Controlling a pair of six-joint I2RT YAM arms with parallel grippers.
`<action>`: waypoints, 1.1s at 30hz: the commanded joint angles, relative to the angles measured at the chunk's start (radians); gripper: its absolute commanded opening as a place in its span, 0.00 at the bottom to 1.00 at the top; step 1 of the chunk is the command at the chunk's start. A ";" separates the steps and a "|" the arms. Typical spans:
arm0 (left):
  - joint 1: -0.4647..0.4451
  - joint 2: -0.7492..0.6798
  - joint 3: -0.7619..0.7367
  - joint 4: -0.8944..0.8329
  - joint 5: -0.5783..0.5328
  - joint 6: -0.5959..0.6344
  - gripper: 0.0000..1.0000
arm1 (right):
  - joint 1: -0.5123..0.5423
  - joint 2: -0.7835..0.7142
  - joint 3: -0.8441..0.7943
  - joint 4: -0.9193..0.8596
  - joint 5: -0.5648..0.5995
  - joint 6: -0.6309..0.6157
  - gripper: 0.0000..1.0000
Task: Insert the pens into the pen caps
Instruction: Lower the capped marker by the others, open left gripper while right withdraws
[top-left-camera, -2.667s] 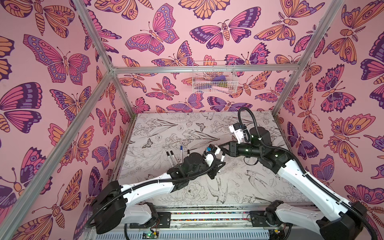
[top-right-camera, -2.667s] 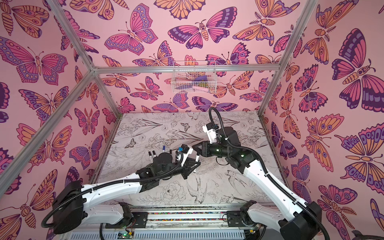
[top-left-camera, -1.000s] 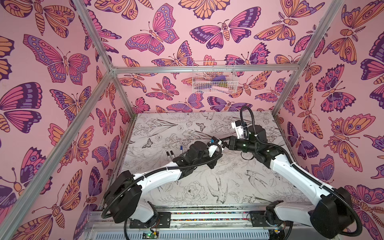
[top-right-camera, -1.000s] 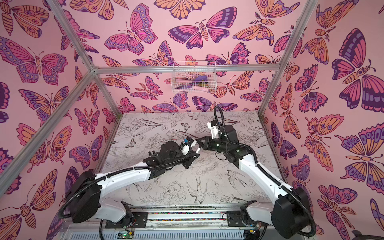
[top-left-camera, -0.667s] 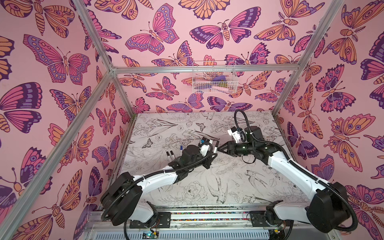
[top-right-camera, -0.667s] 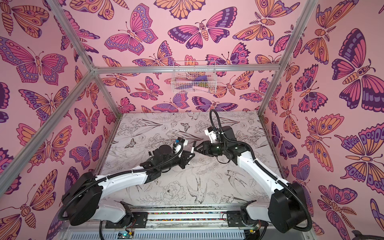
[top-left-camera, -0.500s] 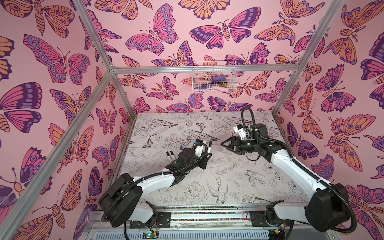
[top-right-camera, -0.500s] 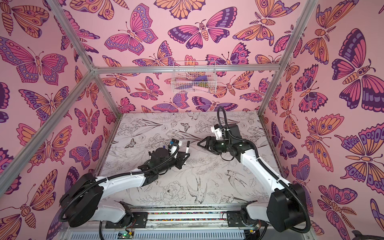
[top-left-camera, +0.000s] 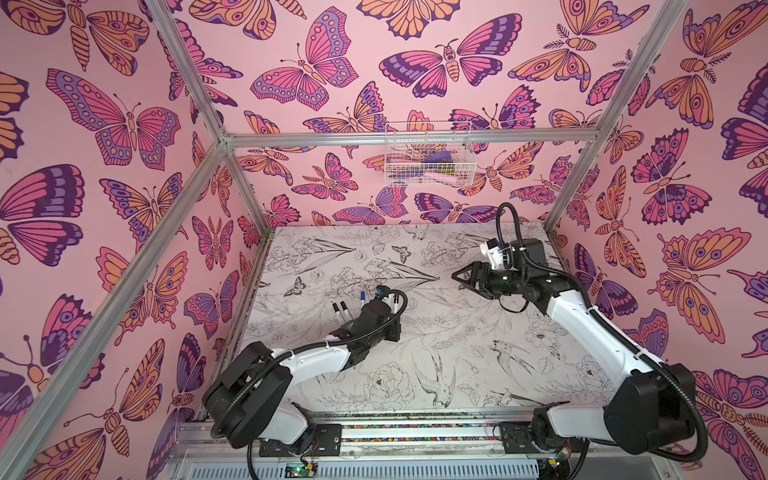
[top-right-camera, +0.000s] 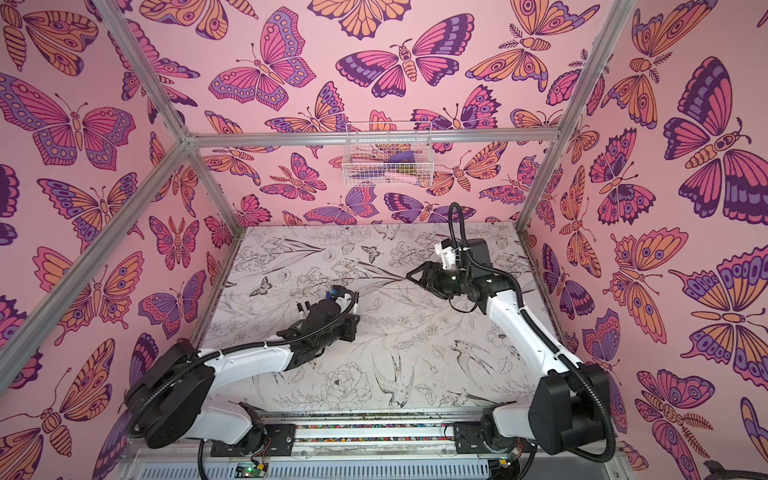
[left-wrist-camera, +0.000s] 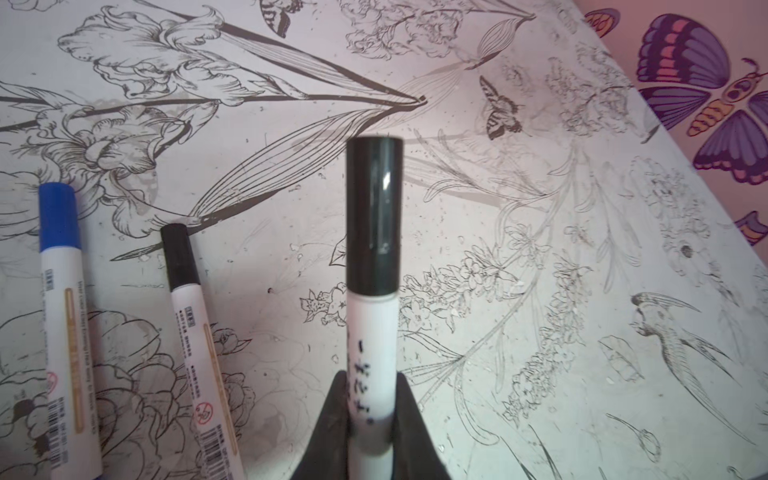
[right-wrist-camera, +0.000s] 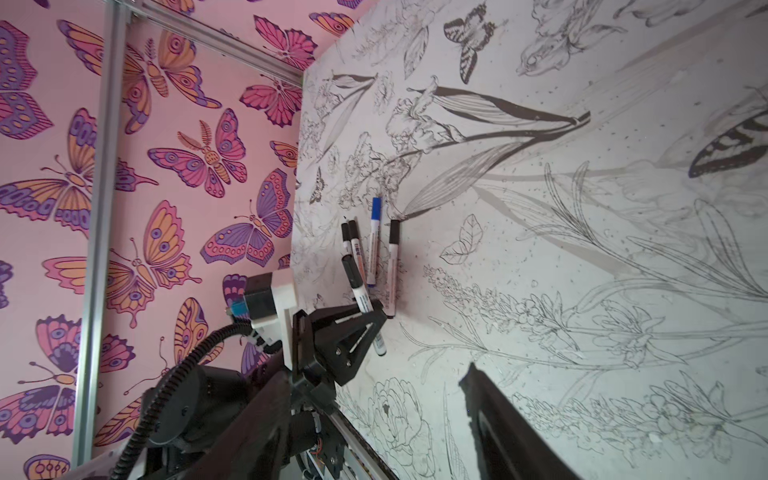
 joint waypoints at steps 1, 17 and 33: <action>0.021 0.068 0.035 -0.085 -0.012 -0.028 0.00 | -0.002 0.012 0.051 -0.052 0.023 -0.063 0.68; 0.027 0.148 0.165 -0.296 -0.115 -0.002 0.50 | -0.062 0.038 0.051 -0.122 0.159 -0.122 0.68; 0.131 -0.251 0.070 -0.207 -0.426 0.120 0.99 | -0.117 -0.128 -0.270 0.113 0.999 -0.293 0.71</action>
